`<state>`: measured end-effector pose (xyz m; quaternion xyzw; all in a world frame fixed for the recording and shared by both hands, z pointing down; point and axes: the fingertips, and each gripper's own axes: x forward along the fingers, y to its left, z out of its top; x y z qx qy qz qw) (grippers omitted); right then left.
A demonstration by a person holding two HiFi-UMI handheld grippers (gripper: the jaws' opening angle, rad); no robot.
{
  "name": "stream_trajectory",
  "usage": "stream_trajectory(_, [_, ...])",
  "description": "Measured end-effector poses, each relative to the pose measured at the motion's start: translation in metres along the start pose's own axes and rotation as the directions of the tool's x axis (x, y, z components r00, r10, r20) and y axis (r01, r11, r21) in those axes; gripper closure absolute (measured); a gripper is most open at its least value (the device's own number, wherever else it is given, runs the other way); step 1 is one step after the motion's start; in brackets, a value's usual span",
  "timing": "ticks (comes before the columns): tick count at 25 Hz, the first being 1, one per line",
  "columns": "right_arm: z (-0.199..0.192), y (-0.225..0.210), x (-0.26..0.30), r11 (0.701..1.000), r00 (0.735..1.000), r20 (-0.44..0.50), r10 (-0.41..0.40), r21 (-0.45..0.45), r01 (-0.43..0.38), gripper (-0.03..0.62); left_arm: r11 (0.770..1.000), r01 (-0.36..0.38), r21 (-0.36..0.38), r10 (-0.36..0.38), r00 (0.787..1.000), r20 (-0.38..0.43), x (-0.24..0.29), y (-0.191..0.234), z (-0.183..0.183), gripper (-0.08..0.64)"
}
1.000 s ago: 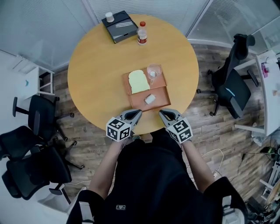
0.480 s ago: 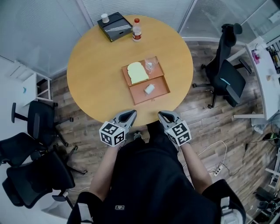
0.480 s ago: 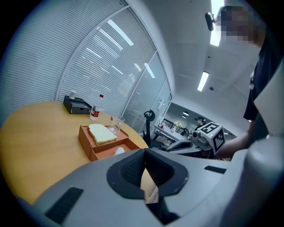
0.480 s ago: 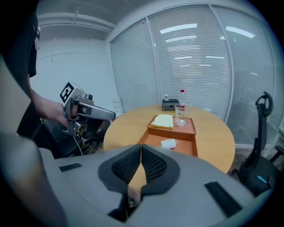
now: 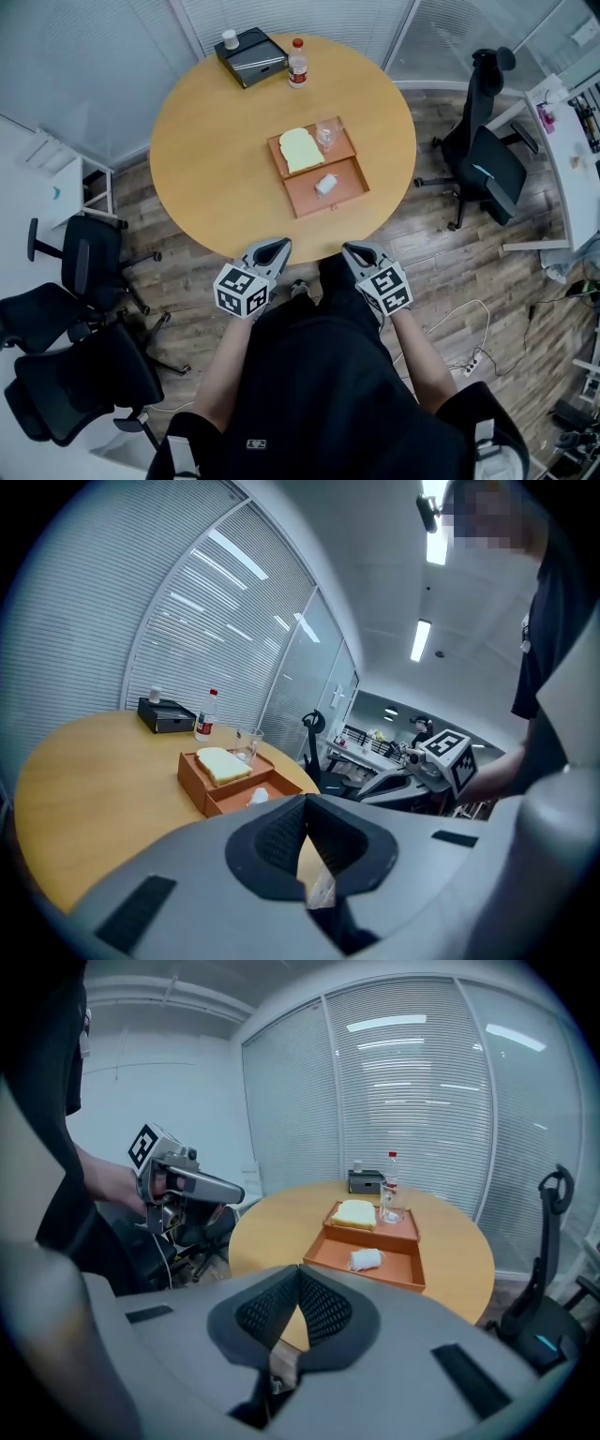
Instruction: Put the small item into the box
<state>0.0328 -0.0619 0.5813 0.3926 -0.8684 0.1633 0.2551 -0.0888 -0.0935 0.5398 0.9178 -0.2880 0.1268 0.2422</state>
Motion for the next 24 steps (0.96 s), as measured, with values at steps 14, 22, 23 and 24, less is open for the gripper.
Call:
stream_trajectory(14, [0.0083,-0.0031,-0.0013,1.0,1.0,0.023,-0.009,-0.008,0.01,0.588,1.0,0.005,-0.006,-0.005,1.0,0.005,-0.0029,-0.0033,-0.0002,0.554])
stream_trajectory(22, [0.0027,-0.0038,-0.0006,1.0,1.0,0.014,0.001,-0.004,-0.001,0.588,1.0,0.011,-0.029,-0.011,1.0,0.018,0.0001,-0.0037,-0.0012,0.554])
stream_trajectory(23, [0.0027,-0.0044,-0.0002,1.0,1.0,0.019,0.001,-0.006,-0.001,0.588,0.999,0.011,-0.036,-0.01,1.0,0.021,0.0003,-0.0031,-0.0022,0.554])
stream_trajectory(24, [0.0025,-0.005,0.0003,1.0,1.0,0.023,0.001,-0.009,0.0,0.588,0.999,0.011,-0.043,-0.01,1.0,0.023,0.0004,-0.0025,-0.0031,0.554])
